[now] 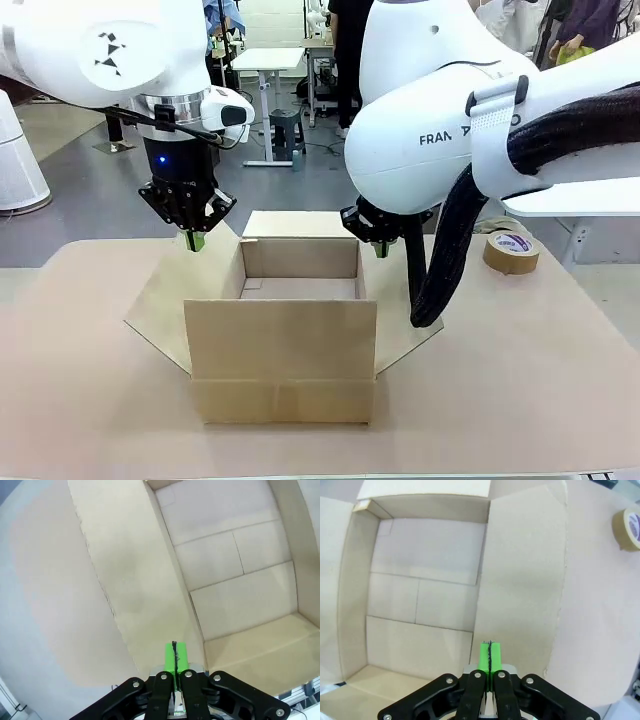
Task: Wrap the clocks to prevent damage.
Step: Open the side flaps of the Package Box.
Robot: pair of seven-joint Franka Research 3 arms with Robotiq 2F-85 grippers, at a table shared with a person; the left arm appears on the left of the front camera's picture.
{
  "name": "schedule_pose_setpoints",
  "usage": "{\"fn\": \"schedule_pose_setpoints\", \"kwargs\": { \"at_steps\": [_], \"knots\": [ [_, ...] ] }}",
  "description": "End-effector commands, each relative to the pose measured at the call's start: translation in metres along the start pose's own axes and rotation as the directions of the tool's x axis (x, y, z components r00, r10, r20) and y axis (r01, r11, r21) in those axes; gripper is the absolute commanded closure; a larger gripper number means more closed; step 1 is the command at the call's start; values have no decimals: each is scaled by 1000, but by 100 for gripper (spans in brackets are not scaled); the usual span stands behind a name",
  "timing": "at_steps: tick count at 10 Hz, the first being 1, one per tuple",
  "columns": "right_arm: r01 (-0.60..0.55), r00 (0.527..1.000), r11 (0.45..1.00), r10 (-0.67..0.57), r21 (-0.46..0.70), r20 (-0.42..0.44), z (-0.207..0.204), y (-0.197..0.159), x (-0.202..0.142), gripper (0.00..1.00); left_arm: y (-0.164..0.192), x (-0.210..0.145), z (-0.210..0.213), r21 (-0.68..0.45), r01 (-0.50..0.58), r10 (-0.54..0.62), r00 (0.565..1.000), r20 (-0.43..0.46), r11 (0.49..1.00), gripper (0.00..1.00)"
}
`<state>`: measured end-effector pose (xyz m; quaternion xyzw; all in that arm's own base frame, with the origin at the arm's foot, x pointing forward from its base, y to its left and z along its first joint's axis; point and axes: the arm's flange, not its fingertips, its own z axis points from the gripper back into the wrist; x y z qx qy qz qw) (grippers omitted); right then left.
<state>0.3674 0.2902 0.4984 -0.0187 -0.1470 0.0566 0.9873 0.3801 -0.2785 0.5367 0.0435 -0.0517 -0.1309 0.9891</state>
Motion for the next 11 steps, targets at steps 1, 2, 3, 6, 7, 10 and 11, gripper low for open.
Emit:
{"fn": "schedule_pose_setpoints", "kwargs": {
  "at_steps": [1,2,3,6,7,10,11],
  "knots": [
    [44,999,999,-43,-24,13,-15,-3,3,99,2,15,-11,-40,11,-12,1000,-12,999,100],
    [49,999,999,-49,-18,0,-20,-6,3,99,2,20,-18,-36,2,-2,1000,-22,999,100],
    [56,998,998,-56,-15,-6,-25,-10,3,99,4,25,-27,-11,-32,32,999,-11,999,100],
    [89,995,996,-90,-18,-33,-45,-23,6,99,7,34,-53,39,-81,82,996,-23,996,100],
    [104,994,994,-104,-14,-37,-52,-29,6,99,9,36,-58,61,-95,96,995,-26,994,100],
    [142,989,990,-143,-23,-42,-77,-44,5,99,14,41,-84,118,-150,153,988,-22,982,100],
    [152,988,988,-153,-24,-36,-85,-46,5,99,16,43,-92,119,-171,173,985,-8,978,100]
  ]
}}
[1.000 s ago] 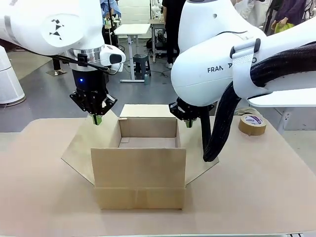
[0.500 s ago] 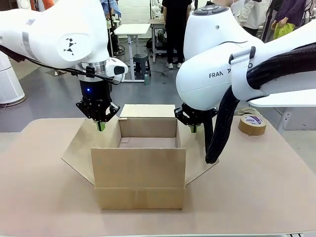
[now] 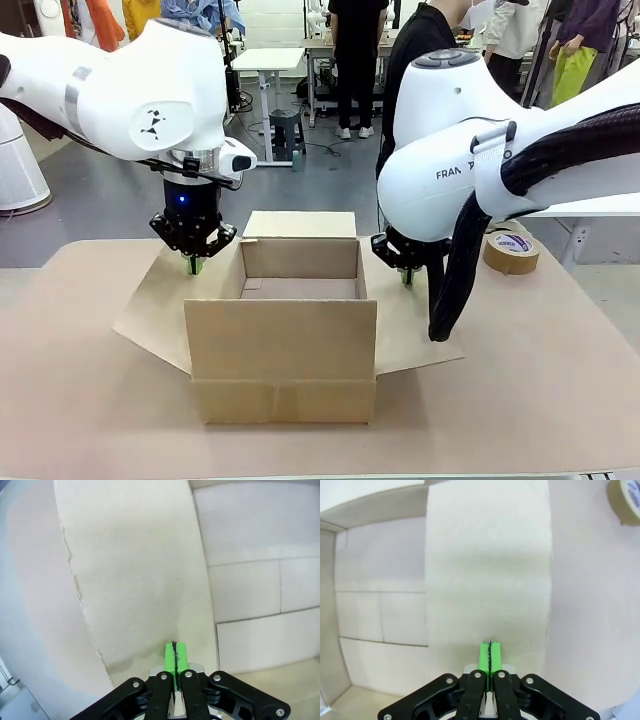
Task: Wrap the clocks to prevent damage.
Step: Open the side flaps of the Package Box.
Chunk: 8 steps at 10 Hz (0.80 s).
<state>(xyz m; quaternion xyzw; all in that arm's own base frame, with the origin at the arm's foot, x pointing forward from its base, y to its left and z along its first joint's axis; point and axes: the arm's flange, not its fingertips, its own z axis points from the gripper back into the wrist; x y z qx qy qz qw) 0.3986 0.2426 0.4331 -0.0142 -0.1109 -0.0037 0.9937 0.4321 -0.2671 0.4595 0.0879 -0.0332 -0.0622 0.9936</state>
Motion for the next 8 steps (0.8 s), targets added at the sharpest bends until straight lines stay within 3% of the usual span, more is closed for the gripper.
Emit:
{"fn": "schedule_pose_setpoints", "kwargs": {
  "at_steps": [1,4,8],
  "knots": [
    [29,999,1000,-29,-8,43,-21,1,0,99,-2,4,-17,15,-59,59,997,40,998,100],
    [45,999,999,-44,-12,24,-39,-2,-1,99,0,12,-39,-2,-83,83,995,62,997,100],
    [70,998,997,-70,-22,-3,-53,-12,2,99,5,24,-59,-9,-121,121,992,16,993,100]
  ]
}}
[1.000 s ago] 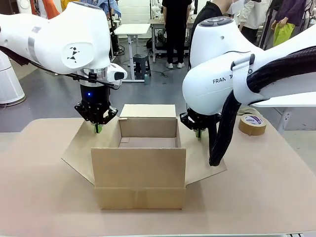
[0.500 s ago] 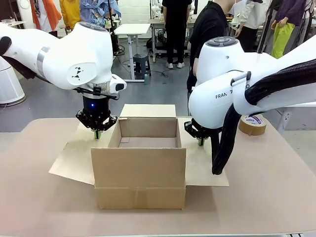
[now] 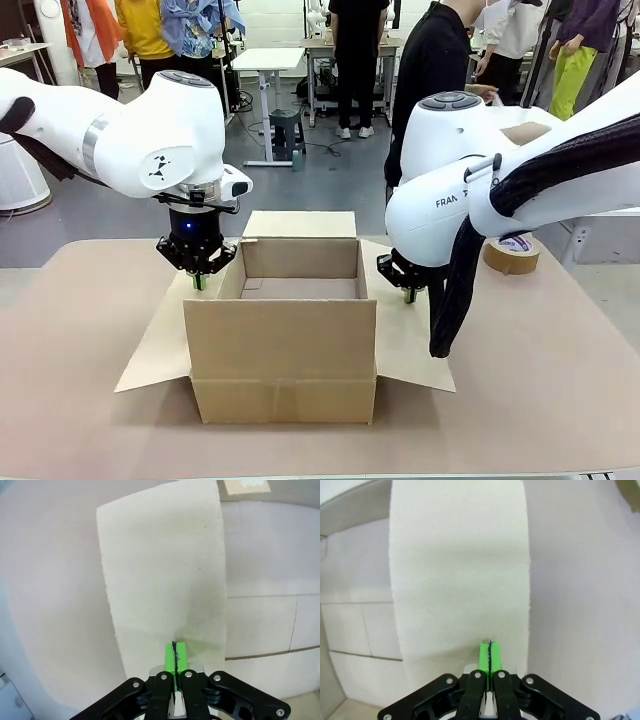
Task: Wrap the clocks to prevent damage.
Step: Open the side flaps of the Package Box.
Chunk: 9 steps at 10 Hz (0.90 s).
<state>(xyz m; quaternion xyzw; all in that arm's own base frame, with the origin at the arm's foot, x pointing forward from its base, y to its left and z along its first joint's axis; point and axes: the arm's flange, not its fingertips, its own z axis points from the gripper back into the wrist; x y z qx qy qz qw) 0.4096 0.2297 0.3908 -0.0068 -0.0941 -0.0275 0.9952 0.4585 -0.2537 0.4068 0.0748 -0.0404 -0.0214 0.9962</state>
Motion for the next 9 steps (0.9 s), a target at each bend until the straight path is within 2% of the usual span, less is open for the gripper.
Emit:
{"fn": "schedule_pose_setpoints", "kwargs": {
  "at_steps": [1,6,7,9],
  "knots": [
    [24,999,999,-23,-27,23,-10,-2,2,99,2,4,-5,-7,-32,32,999,-14,999,100],
    [10,1000,1000,-10,-1,-5,-2,-4,2,99,13,1,-1,-118,-12,3,997,-75,993,100],
    [10,1000,1000,-10,-1,-5,-2,-4,2,99,8,5,-6,-61,-30,27,998,-51,998,100],
    [10,1000,1000,-10,-1,-5,-2,-4,2,99,8,5,-6,-61,-30,27,998,-51,998,100]
  ]
}}
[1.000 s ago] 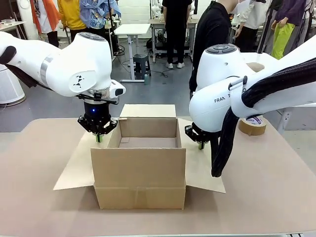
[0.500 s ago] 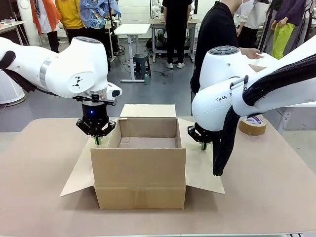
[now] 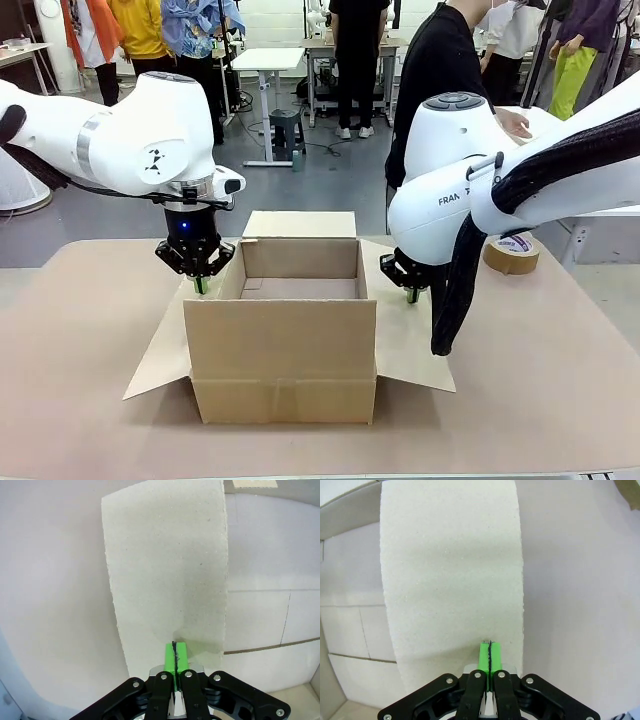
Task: Wrap the clocks to prevent damage.
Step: Open the side flaps of the Package Box, then once the human has placed the objects inside and stepped back, release both hands from the side flaps of the Package Box.
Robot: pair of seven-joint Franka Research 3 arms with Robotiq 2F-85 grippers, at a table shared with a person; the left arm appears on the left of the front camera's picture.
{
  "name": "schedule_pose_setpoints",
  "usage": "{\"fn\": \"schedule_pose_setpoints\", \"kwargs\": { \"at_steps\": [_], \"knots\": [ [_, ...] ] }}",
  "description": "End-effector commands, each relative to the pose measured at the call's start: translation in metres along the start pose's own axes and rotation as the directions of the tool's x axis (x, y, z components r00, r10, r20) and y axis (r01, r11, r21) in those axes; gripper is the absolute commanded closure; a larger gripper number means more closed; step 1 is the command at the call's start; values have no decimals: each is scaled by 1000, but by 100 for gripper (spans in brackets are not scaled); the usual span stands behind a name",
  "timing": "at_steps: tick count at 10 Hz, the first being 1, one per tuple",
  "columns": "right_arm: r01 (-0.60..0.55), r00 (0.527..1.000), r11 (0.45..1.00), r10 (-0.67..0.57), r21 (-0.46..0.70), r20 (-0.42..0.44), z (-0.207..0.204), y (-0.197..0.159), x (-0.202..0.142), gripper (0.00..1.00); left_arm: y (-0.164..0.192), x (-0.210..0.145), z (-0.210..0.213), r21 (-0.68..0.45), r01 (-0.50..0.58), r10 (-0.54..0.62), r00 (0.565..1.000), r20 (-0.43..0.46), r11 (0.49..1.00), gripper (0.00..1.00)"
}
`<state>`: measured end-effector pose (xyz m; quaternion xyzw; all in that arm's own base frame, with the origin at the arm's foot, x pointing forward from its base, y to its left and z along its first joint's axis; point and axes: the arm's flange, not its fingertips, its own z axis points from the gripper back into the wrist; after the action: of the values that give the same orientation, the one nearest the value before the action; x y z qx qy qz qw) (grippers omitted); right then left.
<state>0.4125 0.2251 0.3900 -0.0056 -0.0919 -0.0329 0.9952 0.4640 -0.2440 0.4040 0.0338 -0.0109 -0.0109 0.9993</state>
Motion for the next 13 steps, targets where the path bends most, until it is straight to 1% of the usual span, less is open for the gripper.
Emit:
{"fn": "schedule_pose_setpoints", "kwargs": {
  "at_steps": [1,13],
  "knots": [
    [0,1000,1000,0,-2,-1,-1,0,0,99,-1,0,-1,20,-9,9,1000,9,1000,100],
    [0,1000,1000,0,-2,-1,-1,0,0,99,-1,0,-1,20,-9,9,1000,9,1000,100]
  ]
}}
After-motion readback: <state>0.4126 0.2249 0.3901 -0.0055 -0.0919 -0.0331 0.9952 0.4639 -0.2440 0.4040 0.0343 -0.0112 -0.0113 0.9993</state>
